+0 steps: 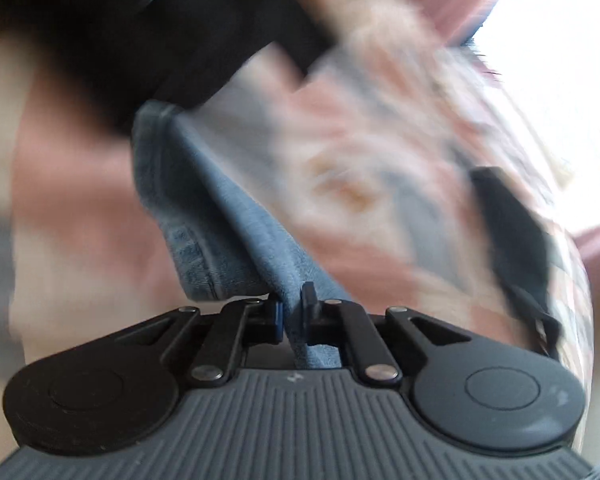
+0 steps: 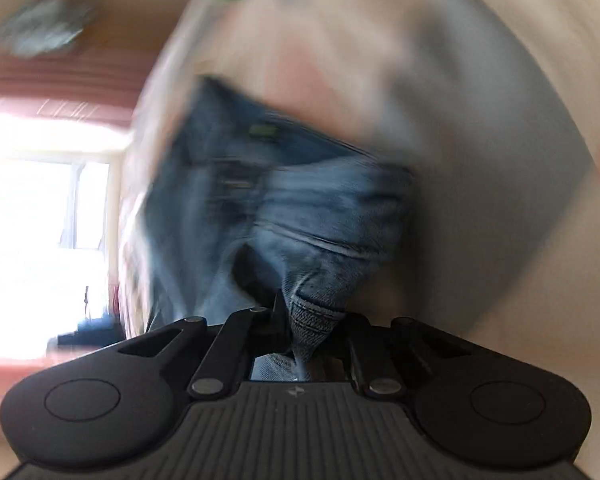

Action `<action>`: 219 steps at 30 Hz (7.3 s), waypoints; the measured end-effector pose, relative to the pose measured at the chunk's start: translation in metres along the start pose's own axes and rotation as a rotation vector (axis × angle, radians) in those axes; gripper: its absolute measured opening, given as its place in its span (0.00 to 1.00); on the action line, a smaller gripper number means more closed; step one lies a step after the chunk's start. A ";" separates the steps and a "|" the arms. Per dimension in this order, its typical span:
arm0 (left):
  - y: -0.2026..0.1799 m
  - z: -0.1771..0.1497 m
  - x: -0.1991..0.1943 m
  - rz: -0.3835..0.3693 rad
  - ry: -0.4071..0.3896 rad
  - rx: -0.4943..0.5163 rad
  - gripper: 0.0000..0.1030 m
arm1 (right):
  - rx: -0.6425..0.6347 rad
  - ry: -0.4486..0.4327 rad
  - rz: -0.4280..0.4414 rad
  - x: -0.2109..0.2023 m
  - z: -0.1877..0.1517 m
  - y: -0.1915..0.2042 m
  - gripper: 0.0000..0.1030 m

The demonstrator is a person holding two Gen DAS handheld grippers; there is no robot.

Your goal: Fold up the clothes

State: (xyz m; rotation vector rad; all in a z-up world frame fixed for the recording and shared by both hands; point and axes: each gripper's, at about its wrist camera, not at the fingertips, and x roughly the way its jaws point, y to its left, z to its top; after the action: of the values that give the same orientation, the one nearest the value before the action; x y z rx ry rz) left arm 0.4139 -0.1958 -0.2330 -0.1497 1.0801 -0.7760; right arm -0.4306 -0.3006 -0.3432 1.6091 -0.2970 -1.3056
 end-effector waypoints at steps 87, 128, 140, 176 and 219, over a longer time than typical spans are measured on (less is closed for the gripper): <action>0.168 -0.088 -0.044 0.061 0.050 -0.462 0.12 | -0.107 0.100 -0.310 -0.034 0.016 -0.025 0.27; -0.249 -0.020 0.198 -0.068 0.126 0.124 0.59 | -0.552 0.126 -0.141 0.020 0.088 0.129 0.61; -0.285 0.057 0.383 0.040 0.132 0.007 0.64 | 0.293 0.425 0.198 0.200 -0.131 0.123 0.63; -0.160 -0.188 0.022 0.023 0.224 0.466 0.25 | -1.021 0.286 -0.242 0.093 -0.106 0.196 0.55; -0.249 -0.402 -0.323 0.219 0.225 0.786 0.76 | -1.284 0.408 -0.226 -0.209 -0.102 0.145 0.83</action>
State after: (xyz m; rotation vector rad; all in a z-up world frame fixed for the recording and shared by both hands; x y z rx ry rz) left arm -0.1222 -0.0725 -0.0756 0.7245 0.9096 -0.9779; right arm -0.3710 -0.1669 -0.1117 0.7293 0.8502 -0.9146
